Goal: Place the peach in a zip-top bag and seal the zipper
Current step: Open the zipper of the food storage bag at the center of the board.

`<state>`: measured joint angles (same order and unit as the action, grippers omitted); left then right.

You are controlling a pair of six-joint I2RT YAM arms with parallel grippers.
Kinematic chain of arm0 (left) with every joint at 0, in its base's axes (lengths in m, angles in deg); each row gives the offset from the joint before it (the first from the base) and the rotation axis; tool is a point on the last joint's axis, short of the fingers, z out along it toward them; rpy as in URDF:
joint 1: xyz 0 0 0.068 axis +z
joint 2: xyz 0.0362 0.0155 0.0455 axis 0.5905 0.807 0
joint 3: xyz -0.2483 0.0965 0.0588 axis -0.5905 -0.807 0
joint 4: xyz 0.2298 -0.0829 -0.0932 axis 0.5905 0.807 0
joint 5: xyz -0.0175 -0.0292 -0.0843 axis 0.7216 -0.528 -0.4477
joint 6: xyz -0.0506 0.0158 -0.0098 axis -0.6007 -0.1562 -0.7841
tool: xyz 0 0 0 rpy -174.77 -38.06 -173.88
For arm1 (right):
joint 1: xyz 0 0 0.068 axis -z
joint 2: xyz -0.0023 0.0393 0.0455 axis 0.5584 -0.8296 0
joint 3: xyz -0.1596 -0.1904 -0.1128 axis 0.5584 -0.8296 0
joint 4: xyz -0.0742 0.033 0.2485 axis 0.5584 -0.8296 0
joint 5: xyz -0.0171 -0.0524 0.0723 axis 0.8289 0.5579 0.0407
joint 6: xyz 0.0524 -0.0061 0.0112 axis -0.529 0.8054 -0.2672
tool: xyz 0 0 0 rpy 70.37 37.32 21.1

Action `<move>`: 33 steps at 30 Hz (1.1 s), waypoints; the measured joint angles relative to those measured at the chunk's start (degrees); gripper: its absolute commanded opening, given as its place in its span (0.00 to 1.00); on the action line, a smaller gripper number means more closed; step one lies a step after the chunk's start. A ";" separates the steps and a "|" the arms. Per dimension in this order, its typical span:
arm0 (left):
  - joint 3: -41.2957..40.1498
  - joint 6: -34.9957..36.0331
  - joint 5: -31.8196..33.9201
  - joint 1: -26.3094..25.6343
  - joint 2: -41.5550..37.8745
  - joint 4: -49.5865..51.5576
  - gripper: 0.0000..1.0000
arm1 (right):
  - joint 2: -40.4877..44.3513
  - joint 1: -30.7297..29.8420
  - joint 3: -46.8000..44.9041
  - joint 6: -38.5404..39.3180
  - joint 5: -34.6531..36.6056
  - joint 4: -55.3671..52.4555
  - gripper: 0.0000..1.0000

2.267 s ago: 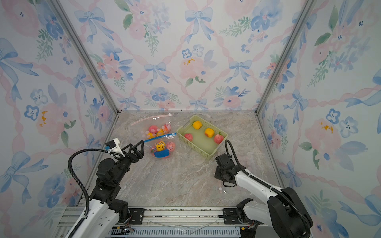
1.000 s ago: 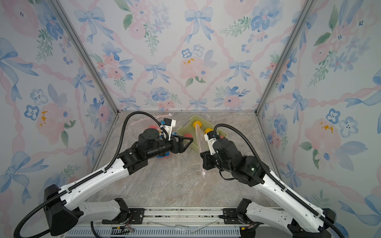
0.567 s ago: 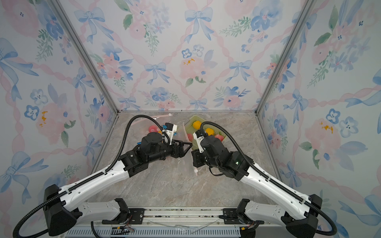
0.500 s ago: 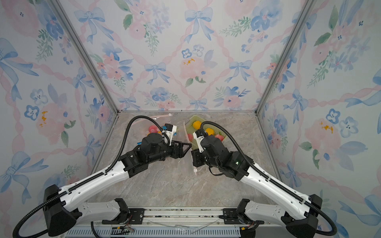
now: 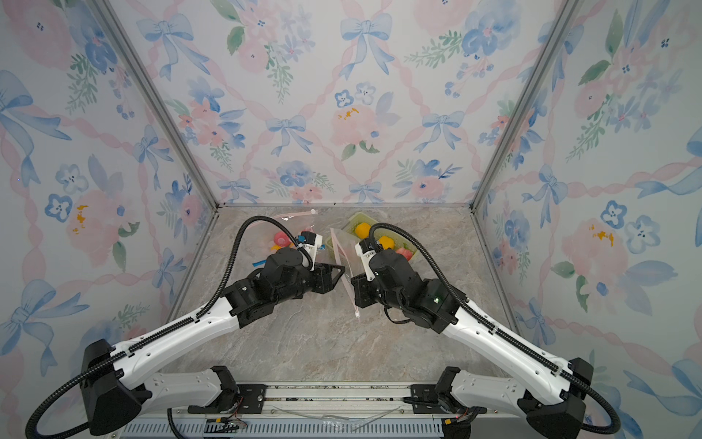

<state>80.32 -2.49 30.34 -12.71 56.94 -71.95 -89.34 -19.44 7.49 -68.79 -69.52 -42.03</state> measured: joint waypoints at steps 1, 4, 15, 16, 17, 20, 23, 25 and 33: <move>-0.02 -0.48 0.09 0.00 0.48 -0.02 0.50 | -0.44 -0.35 0.37 0.02 0.24 0.00 0.00; -0.02 -1.99 0.11 0.00 2.03 -0.09 0.30 | -1.64 -1.70 1.40 0.46 1.29 -0.11 0.00; -0.96 -2.93 0.26 0.07 2.38 -0.44 0.00 | -3.87 -2.21 3.56 -1.36 11.96 -5.20 0.06; -0.96 -2.45 -0.07 0.07 2.19 -0.09 0.00 | -4.52 -2.16 4.02 -1.79 13.03 -5.92 0.11; -0.94 -2.03 -0.28 0.07 1.95 0.39 0.00 | -5.09 -2.16 4.33 -2.16 13.81 -6.29 0.15; -0.94 -0.92 -1.20 0.07 1.09 2.03 0.00 | -6.93 -2.16 4.87 -2.80 14.99 -6.54 0.24; -0.94 0.07 -2.01 0.07 0.04 3.17 0.00 | -8.70 -2.19 5.01 -3.15 14.82 -5.75 0.34; -0.92 0.55 -2.43 0.07 -0.48 3.48 0.00 | -10.29 -2.23 5.51 -3.06 14.58 -4.98 0.39; 0.96 2.05 -3.37 0.11 -0.94 6.38 0.00 | -16.59 -2.45 8.17 -3.06 14.93 -3.48 0.52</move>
<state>81.28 -0.43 26.97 -12.60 56.00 -65.57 -105.93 -21.89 15.66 -71.85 -54.59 -45.50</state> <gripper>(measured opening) 0.047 0.516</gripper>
